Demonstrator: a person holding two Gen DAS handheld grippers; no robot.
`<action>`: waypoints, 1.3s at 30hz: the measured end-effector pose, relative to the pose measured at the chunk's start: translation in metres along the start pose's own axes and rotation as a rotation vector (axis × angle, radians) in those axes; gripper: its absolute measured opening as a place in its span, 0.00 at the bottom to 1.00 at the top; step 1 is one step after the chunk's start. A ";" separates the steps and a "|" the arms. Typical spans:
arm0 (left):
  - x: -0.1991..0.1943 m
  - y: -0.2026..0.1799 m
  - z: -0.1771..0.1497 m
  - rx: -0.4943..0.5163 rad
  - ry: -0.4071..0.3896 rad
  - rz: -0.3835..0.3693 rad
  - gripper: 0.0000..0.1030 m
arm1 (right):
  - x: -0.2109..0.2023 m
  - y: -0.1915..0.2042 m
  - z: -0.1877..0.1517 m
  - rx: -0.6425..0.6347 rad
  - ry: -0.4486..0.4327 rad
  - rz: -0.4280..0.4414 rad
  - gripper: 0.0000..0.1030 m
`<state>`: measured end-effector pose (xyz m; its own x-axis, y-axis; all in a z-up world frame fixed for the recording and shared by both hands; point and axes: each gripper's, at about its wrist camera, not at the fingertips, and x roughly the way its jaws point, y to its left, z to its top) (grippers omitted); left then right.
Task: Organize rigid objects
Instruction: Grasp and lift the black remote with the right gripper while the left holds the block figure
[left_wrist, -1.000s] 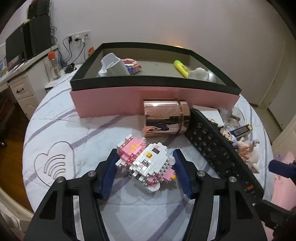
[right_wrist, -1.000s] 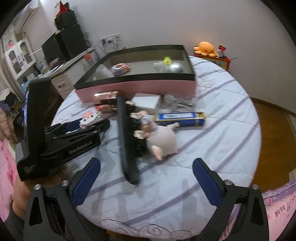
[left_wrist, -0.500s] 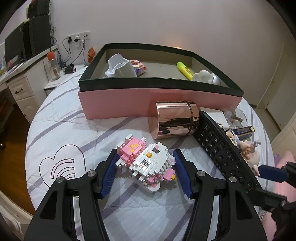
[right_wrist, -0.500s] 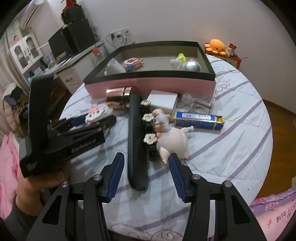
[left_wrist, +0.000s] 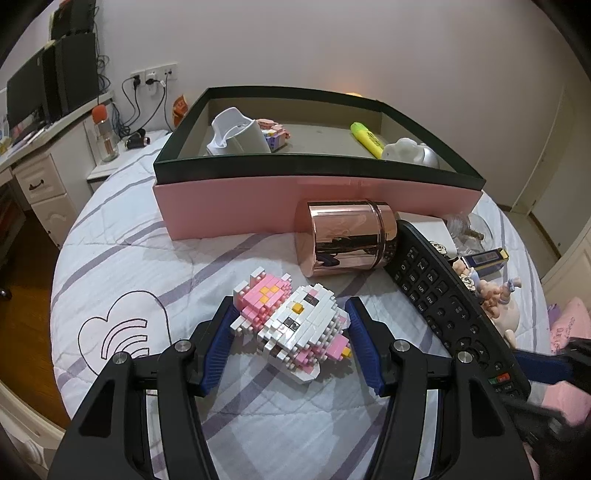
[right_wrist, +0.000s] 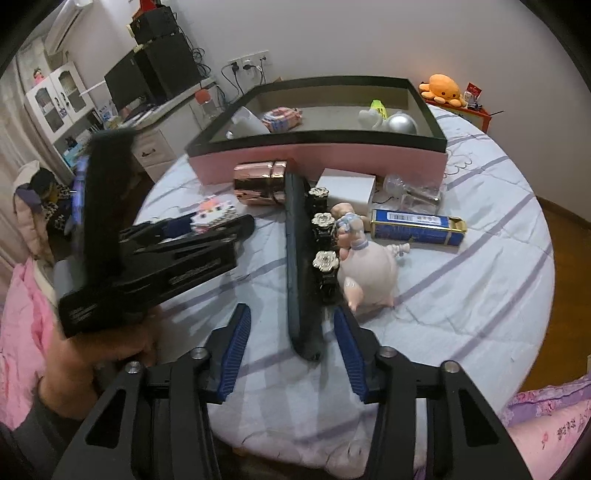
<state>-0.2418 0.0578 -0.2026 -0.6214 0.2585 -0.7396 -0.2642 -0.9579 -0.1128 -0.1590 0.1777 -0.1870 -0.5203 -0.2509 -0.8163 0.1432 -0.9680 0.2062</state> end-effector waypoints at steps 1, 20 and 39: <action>0.000 0.000 0.000 -0.001 0.000 -0.001 0.59 | 0.008 -0.001 0.002 0.000 0.006 -0.006 0.29; -0.041 0.015 -0.014 -0.050 -0.055 -0.027 0.58 | -0.030 -0.025 -0.002 0.142 -0.070 0.236 0.12; -0.052 0.010 -0.011 -0.036 -0.056 -0.025 0.58 | -0.005 -0.020 0.008 0.139 -0.066 0.202 0.24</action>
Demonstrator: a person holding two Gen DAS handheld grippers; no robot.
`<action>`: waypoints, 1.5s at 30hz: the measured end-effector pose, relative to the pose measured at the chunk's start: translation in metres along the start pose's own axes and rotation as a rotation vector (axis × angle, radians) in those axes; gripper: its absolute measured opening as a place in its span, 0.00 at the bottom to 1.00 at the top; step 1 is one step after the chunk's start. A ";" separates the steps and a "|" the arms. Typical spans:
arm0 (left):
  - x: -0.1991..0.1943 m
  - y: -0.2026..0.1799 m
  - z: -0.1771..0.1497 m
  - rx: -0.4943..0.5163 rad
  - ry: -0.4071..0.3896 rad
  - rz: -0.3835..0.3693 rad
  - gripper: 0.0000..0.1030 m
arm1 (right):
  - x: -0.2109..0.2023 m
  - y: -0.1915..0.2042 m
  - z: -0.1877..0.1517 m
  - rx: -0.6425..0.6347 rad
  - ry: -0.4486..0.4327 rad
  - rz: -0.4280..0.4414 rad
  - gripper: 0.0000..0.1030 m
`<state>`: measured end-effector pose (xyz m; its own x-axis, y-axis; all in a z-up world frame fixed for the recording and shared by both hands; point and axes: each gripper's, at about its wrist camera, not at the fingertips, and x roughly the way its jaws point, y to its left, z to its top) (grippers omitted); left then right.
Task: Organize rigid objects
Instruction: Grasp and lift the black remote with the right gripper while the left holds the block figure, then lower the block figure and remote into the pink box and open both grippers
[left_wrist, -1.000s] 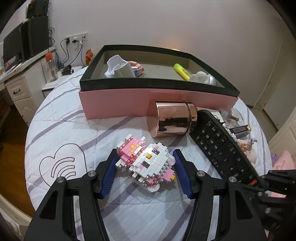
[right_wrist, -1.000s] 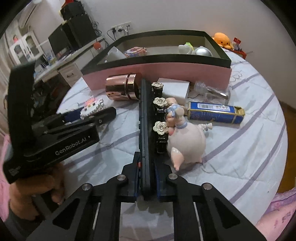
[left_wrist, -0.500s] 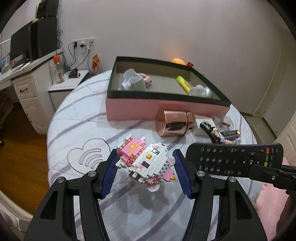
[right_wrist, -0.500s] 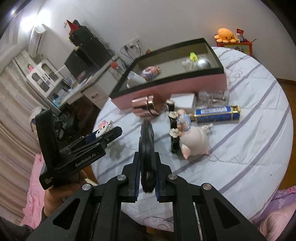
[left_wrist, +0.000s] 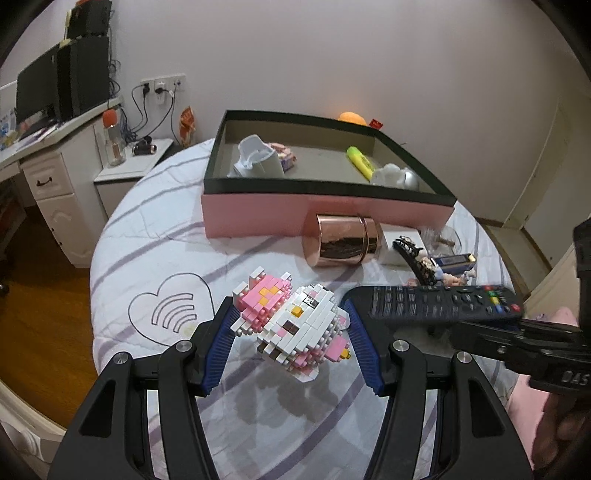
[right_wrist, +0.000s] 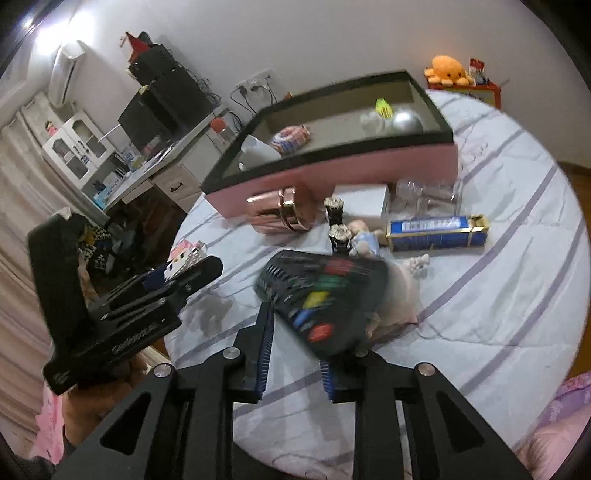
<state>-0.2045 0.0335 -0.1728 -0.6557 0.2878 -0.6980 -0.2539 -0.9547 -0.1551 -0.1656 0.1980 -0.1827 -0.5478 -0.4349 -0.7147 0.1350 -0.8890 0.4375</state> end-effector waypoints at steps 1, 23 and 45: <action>0.000 0.000 0.000 0.001 0.001 0.000 0.58 | 0.004 -0.001 0.000 0.003 -0.001 0.003 0.24; -0.004 0.003 0.005 0.015 -0.010 0.015 0.58 | 0.013 -0.028 0.000 0.301 -0.107 0.225 0.16; -0.003 -0.014 0.108 0.057 -0.170 0.030 0.58 | -0.045 0.007 0.102 -0.024 -0.309 0.034 0.13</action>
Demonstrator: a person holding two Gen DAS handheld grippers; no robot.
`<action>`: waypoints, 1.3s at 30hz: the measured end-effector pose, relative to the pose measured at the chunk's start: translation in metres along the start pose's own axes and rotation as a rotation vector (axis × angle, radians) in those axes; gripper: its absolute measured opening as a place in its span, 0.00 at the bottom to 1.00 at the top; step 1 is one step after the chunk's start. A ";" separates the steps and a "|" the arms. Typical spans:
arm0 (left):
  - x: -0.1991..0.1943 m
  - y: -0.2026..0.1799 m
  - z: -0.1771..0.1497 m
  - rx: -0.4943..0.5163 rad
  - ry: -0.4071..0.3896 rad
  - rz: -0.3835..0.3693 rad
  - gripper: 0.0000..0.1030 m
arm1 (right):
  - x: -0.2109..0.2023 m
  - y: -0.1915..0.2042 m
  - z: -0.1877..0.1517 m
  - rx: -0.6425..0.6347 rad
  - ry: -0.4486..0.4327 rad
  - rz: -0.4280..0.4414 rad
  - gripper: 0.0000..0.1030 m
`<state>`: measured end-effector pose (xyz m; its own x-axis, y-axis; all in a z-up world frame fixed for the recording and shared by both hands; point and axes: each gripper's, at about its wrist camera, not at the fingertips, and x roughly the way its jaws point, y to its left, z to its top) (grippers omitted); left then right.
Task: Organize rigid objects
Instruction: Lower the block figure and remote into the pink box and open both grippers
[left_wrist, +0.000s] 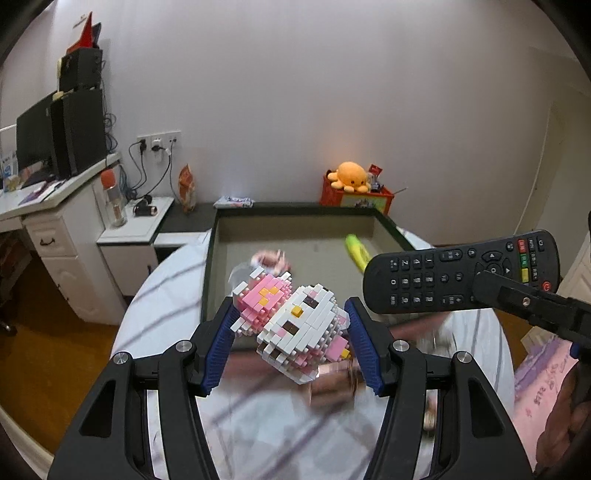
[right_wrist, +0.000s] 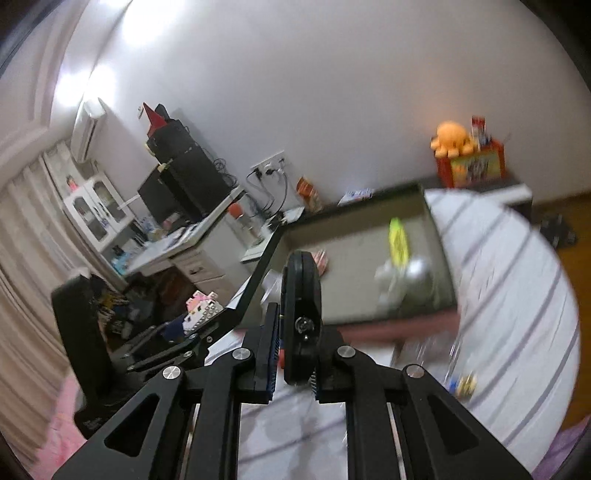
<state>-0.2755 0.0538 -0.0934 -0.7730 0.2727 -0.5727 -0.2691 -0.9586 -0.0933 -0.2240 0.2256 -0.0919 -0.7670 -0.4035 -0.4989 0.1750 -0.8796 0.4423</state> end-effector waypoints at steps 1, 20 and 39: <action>0.006 -0.001 0.006 0.000 -0.001 -0.001 0.58 | 0.006 0.000 0.006 -0.020 0.000 -0.021 0.13; 0.123 0.011 0.044 -0.007 0.132 0.024 0.58 | 0.124 -0.031 0.039 -0.241 0.160 -0.240 0.14; 0.072 0.037 0.036 -0.077 0.055 0.108 0.99 | 0.096 -0.033 0.039 -0.186 0.149 -0.287 0.86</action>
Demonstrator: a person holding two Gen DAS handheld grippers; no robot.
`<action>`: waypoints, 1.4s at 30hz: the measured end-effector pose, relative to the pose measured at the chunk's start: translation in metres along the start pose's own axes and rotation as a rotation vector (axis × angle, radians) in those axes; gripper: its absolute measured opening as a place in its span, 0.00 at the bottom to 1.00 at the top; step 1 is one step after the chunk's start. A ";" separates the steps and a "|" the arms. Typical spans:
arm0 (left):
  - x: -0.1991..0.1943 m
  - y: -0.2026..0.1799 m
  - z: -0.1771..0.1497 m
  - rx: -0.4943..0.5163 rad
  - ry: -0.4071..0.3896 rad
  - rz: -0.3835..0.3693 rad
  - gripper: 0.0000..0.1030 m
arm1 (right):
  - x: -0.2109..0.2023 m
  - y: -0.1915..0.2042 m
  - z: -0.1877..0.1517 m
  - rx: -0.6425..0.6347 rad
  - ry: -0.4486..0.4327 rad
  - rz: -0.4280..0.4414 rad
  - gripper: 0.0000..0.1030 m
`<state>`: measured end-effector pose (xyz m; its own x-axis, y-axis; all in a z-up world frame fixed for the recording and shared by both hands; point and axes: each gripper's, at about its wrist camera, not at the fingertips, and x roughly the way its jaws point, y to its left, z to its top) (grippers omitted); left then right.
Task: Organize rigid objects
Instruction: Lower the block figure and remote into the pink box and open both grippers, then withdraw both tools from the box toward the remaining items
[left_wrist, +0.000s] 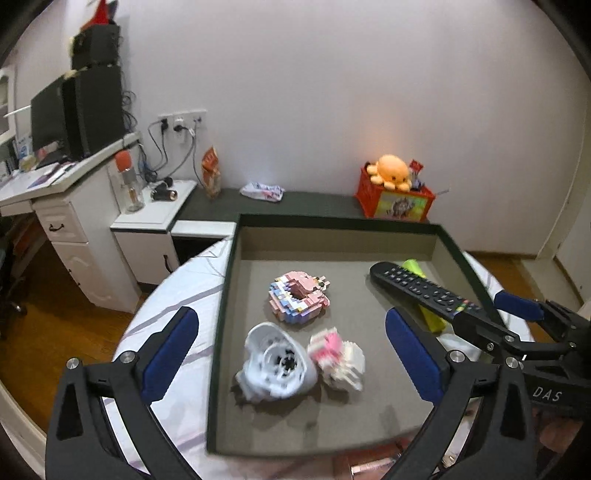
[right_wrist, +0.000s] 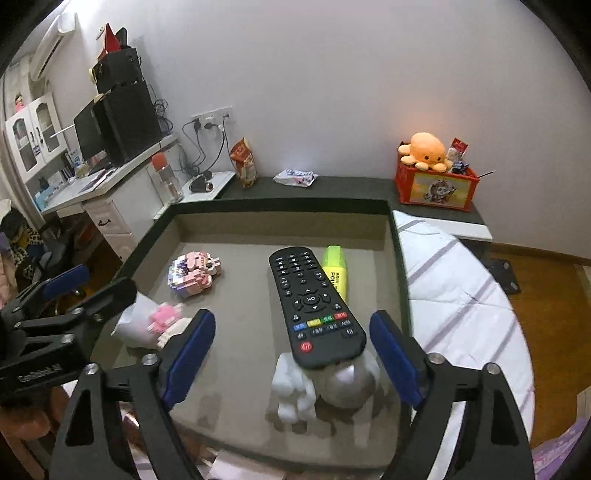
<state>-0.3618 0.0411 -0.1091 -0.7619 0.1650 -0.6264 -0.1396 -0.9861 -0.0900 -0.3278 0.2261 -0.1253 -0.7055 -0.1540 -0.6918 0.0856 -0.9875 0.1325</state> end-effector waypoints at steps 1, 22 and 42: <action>-0.009 0.001 -0.001 -0.006 -0.012 -0.001 0.99 | -0.006 0.001 -0.001 0.001 -0.007 -0.001 0.86; -0.146 0.007 -0.103 -0.024 -0.051 0.015 0.99 | -0.161 0.009 -0.100 0.064 -0.146 -0.133 0.87; -0.163 -0.001 -0.142 -0.015 0.009 0.002 0.99 | -0.163 -0.003 -0.165 0.129 -0.025 -0.141 0.87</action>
<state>-0.1479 0.0126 -0.1173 -0.7562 0.1629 -0.6338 -0.1287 -0.9866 -0.1001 -0.0964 0.2488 -0.1301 -0.7217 -0.0118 -0.6921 -0.1050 -0.9864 0.1263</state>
